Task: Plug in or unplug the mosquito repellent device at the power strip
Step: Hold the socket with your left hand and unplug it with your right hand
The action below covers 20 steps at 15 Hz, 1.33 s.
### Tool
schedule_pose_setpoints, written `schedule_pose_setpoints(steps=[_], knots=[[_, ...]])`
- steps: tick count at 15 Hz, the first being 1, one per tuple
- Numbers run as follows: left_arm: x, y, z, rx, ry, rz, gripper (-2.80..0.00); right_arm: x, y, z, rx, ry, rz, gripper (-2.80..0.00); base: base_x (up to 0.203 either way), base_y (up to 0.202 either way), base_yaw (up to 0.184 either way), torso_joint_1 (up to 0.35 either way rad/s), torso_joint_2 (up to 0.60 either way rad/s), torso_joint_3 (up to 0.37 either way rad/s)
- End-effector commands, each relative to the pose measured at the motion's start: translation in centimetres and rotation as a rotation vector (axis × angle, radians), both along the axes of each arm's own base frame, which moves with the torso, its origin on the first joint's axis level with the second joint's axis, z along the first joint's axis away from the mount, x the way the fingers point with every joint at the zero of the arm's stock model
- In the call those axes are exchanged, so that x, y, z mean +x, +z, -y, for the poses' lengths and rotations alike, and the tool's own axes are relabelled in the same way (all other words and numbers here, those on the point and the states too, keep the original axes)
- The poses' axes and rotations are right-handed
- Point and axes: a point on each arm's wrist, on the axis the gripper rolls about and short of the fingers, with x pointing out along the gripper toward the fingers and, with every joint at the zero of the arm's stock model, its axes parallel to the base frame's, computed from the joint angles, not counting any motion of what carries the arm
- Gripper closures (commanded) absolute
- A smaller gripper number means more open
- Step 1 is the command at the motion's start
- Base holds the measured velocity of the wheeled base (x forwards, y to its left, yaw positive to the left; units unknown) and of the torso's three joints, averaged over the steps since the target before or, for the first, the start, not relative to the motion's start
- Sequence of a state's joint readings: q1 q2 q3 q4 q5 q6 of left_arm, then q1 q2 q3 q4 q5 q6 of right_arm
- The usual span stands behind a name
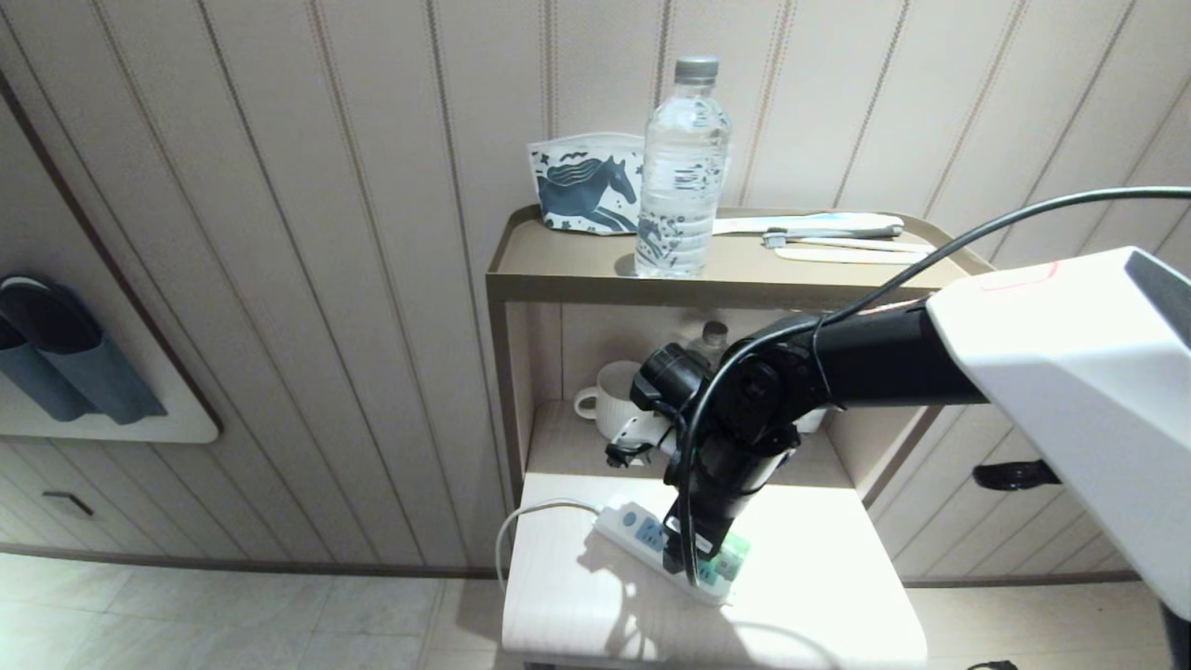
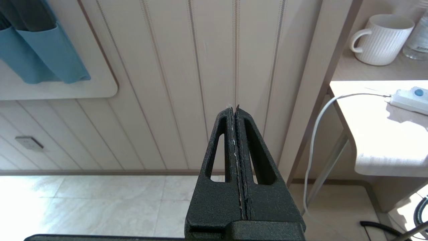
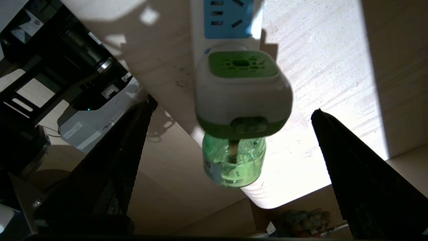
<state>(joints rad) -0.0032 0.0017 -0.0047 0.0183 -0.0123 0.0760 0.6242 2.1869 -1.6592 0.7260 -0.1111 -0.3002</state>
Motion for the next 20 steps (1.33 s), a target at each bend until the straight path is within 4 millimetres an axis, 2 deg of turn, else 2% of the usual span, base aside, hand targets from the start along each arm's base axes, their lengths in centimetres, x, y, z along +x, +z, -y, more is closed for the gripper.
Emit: schedule_pose_setpoints(steps=[1, 6, 15, 16, 20], knots=[[0.0, 0.0, 0.0, 0.001, 0.000, 0.000, 0.00, 1.1, -1.1, -0.3, -0.007, -0.007, -0.010, -2.80, 0.000, 0.000, 0.000, 0.000, 0.00, 0.000], [0.0, 0.0, 0.0, 0.001, 0.000, 0.000, 0.00, 1.6, -2.2, -0.8, -0.017, -0.005, -0.026, -2.80, 0.000, 0.000, 0.000, 0.000, 0.00, 0.000], [0.0, 0.0, 0.0, -0.001, 0.000, 0.000, 0.00, 1.6, -2.7, -0.4, -0.028, -0.009, -0.037, -2.80, 0.000, 0.000, 0.000, 0.000, 0.00, 0.000], [0.0, 0.0, 0.0, 0.001, 0.000, 0.000, 0.00, 1.7, -2.7, -0.4, -0.024, -0.009, -0.035, 0.00, 0.000, 0.000, 0.000, 0.000, 0.00, 0.000], [0.0, 0.0, 0.0, -0.001, 0.000, 0.000, 0.00, 1.6, -3.0, -0.4, -0.028, -0.007, -0.047, 0.00, 0.000, 0.000, 0.000, 0.000, 0.00, 0.000]])
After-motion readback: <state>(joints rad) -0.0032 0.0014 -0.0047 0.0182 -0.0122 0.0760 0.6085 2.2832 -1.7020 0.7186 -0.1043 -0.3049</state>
